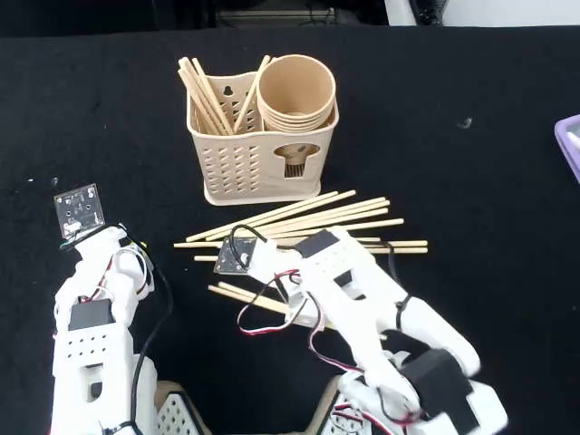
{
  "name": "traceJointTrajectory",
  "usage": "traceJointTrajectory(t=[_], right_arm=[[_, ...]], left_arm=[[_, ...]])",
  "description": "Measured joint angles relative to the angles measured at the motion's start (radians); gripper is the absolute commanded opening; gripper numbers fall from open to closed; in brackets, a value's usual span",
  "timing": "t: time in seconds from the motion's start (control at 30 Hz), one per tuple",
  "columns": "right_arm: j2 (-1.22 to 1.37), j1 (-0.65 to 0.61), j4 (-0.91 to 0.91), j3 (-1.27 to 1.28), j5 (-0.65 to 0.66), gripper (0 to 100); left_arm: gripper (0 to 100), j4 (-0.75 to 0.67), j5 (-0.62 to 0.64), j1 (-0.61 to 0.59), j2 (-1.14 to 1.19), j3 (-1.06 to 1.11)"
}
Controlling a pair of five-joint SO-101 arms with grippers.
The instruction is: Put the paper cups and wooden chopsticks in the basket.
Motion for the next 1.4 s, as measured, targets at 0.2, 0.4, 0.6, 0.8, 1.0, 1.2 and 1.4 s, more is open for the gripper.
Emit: traceJointTrajectory(t=[0.2,0.4,0.6,0.8,1.0,1.2,1.4], right_arm=[[-0.187,0.0,0.083,0.0,0.0,1.1],[-0.397,0.0,0.087,0.0,-0.044,1.1],[-0.571,-0.041,0.112,-0.172,-0.218,1.1],[-0.632,-0.083,0.078,-0.514,-0.422,1.1],[-0.563,-0.091,-0.189,-0.589,-0.565,1.1],[-0.431,-0.091,-0.422,-0.589,-0.582,1.1],[-0.302,-0.091,-0.623,-0.589,-0.588,1.1]], left_arm=[[11,0.0,0.0,0.0,0.0,0.0],[11,0.0,0.0,0.0,0.0,0.0],[11,0.0,0.0,0.0,0.0,0.0],[11,0.0,0.0,0.0,0.0,0.0],[11,0.0,0.0,0.0,0.0,0.0],[11,0.0,0.0,0.0,0.0,0.0],[11,0.0,0.0,0.0,0.0,0.0]])
